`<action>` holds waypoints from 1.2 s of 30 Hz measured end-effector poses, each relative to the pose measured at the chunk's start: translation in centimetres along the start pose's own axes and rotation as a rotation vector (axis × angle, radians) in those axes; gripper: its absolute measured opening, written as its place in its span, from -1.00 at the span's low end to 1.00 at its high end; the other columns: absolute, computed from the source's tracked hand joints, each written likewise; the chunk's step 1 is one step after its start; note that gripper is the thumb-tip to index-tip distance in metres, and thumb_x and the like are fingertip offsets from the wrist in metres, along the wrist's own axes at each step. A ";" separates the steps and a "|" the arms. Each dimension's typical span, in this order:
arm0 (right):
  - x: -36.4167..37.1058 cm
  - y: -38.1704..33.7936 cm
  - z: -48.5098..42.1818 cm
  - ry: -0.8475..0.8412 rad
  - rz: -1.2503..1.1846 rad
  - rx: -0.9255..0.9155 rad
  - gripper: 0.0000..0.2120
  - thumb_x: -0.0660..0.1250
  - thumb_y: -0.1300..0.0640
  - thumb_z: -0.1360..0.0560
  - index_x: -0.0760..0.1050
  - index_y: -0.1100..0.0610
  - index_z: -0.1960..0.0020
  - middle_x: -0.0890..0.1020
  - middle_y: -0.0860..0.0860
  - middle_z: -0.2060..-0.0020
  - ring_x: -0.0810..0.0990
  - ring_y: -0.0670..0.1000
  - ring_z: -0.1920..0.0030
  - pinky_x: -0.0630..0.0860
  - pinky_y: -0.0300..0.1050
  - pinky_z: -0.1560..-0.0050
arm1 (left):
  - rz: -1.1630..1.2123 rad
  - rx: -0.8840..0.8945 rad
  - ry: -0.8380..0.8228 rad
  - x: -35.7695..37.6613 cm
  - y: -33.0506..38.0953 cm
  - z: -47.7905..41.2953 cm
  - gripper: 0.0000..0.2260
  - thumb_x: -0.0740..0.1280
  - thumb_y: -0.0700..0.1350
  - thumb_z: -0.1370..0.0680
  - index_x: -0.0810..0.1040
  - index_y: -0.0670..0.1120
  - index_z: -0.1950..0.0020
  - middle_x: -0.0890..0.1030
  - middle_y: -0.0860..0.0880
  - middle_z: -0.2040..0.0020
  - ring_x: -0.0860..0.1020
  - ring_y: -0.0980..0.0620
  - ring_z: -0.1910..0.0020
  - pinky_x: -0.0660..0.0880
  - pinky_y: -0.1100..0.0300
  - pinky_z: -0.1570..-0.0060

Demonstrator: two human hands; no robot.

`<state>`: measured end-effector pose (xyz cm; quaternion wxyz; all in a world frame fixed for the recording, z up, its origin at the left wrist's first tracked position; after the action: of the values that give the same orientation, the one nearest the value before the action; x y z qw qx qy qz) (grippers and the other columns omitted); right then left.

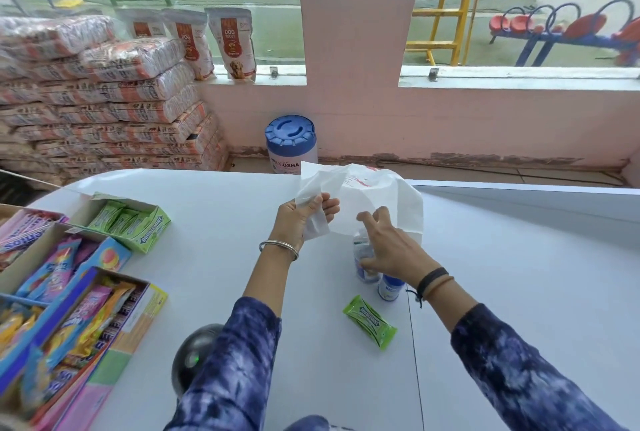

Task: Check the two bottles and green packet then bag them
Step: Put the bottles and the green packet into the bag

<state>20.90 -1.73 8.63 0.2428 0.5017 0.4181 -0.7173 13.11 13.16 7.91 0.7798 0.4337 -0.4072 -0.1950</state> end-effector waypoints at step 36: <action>-1.6 0.3 5.6 -0.008 -0.055 0.322 -0.72 0.35 0.16 -0.36 0.48 0.17 -0.06 0.52 0.15 -0.01 0.52 0.20 0.05 0.34 -0.12 0.20 | -0.059 0.018 0.258 -2.6 -1.3 2.6 -0.88 0.37 -0.16 -0.47 0.59 -0.20 0.20 0.69 -0.04 0.41 0.65 0.02 0.40 0.62 0.18 0.23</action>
<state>18.81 -6.74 10.79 0.1413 0.5196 0.3102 -0.7835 9.55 12.85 6.40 0.8159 0.4737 -0.2922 -0.1567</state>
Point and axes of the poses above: each hand's wrist, its own z-axis away from the middle knuckle, its own x-axis out of the palm, y = z × x, the point moved 4 cm from there along -z, towards the middle knuckle
